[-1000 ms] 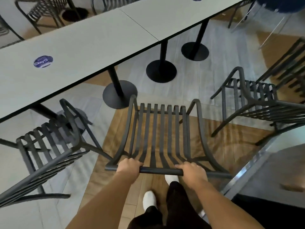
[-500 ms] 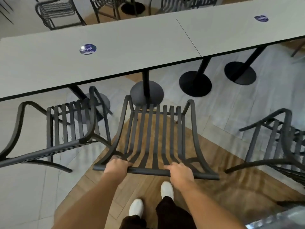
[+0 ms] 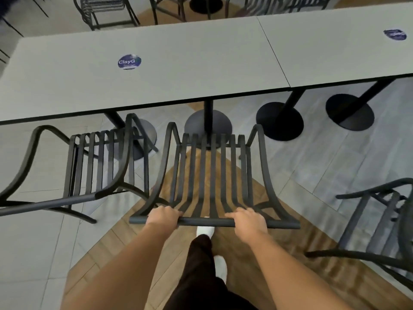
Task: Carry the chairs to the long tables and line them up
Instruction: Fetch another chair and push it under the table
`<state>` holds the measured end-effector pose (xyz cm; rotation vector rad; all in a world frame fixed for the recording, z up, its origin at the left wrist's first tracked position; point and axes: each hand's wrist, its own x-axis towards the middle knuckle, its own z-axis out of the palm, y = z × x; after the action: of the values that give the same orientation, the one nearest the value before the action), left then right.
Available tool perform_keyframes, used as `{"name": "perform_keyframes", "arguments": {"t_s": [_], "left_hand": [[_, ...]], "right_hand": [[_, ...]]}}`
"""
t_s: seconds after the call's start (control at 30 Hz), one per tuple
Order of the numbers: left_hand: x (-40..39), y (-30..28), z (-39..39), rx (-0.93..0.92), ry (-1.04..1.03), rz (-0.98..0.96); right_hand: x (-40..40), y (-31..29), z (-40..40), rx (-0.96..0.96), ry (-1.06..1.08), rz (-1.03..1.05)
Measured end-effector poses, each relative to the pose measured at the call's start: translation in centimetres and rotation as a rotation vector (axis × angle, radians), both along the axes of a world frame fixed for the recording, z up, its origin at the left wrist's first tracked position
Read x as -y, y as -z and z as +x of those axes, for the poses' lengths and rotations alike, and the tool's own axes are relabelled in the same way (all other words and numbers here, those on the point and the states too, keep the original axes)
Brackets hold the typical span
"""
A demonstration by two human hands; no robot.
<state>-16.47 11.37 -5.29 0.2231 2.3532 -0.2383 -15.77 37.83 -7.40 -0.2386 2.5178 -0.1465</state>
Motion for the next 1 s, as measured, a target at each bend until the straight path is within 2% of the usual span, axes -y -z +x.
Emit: {"name": "perform_keyframes", "arguments": {"t_s": [0.23, 0.47, 1.0], "left_hand": [[-2.1, 0.2, -5.7, 0.022, 0.039, 0.031], [-3.5, 0.3, -10.7, 0.05, -0.009, 0.081], [-7.1, 0.9, -16.3, 0.12, -0.023, 0.155]], "right_hand": [[-2.4, -0.3, -6.9, 0.026, -0.047, 0.033], [-4.0, -0.6, -12.6, 0.034, -0.093, 0.048], [-7.3, -1.0, -19.3, 0.099, -0.085, 0.13]]}}
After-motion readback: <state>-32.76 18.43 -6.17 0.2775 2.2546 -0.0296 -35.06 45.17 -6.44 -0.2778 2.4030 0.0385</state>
